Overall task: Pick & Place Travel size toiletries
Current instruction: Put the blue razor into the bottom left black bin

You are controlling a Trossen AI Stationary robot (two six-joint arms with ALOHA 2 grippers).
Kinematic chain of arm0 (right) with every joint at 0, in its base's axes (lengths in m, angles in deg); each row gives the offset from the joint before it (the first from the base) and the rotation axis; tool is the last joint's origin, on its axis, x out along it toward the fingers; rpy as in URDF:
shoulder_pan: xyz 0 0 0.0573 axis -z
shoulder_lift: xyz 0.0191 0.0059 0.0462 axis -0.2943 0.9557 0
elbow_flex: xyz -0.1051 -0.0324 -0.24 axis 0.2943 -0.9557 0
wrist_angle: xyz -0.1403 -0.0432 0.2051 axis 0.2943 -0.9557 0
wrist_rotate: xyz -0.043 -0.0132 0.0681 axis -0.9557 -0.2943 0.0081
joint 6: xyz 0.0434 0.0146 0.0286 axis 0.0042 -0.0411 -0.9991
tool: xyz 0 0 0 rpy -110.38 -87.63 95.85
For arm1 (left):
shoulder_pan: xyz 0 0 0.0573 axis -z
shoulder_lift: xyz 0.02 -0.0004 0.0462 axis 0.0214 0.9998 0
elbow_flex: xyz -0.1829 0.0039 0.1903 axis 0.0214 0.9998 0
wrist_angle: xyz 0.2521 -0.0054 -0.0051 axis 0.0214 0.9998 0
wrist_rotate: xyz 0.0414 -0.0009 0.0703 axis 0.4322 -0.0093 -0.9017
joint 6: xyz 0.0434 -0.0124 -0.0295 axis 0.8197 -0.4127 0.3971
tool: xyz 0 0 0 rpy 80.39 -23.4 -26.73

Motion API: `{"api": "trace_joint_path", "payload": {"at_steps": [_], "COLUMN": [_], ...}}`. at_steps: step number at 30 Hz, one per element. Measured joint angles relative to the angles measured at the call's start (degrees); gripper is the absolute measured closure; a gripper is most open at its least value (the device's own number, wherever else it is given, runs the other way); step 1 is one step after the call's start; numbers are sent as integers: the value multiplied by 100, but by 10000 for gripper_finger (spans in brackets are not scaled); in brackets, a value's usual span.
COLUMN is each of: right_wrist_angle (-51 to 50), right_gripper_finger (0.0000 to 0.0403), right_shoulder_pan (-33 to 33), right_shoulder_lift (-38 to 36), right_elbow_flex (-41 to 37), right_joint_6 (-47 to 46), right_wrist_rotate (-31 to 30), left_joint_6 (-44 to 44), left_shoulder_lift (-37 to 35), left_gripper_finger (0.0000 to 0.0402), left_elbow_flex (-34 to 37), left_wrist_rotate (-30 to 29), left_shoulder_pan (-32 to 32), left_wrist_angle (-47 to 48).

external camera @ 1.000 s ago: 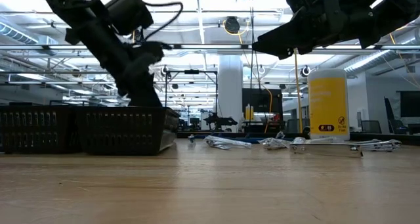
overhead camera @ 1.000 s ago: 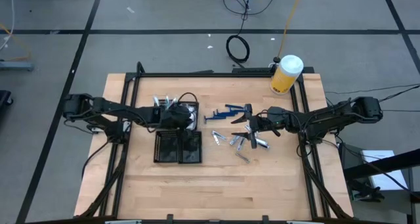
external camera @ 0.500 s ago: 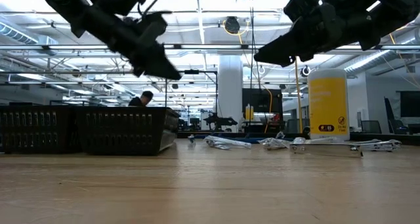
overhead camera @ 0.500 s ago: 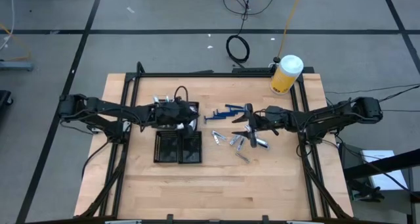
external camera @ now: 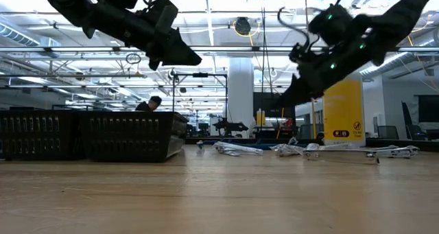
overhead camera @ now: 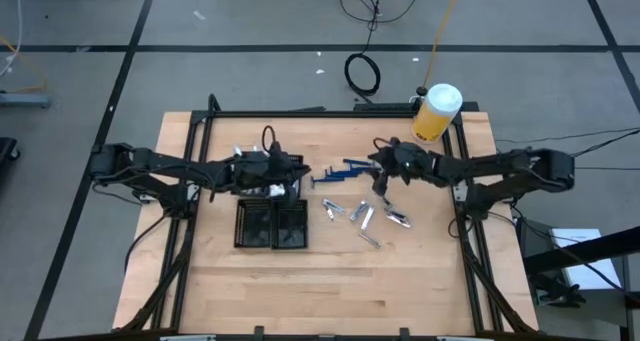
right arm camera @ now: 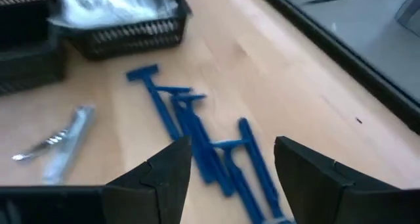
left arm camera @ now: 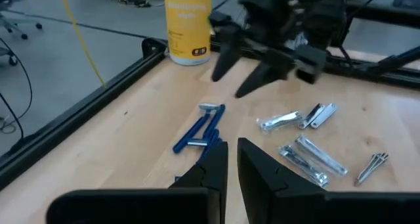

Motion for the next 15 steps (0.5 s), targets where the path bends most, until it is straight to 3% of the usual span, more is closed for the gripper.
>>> {"api": "trace_joint_path", "payload": {"at_steps": [6,15], "right_wrist_angle": [346,-63], "right_gripper_finger": [210,222], "right_shoulder_pan": [758,1154], "right_shoulder_lift": [1000,2282], "right_elbow_flex": [189,931], "right_joint_6": [316,735], "right_wrist_rotate": [768,944], "left_joint_6": [110,106], "left_shoulder_lift": [10,10], "left_gripper_finger": [369,369], "left_elbow_flex": [0,0], "left_wrist_rotate": [-2,-52], "left_shoulder_pan": [0,-37], "left_wrist_angle": [4,36]}}
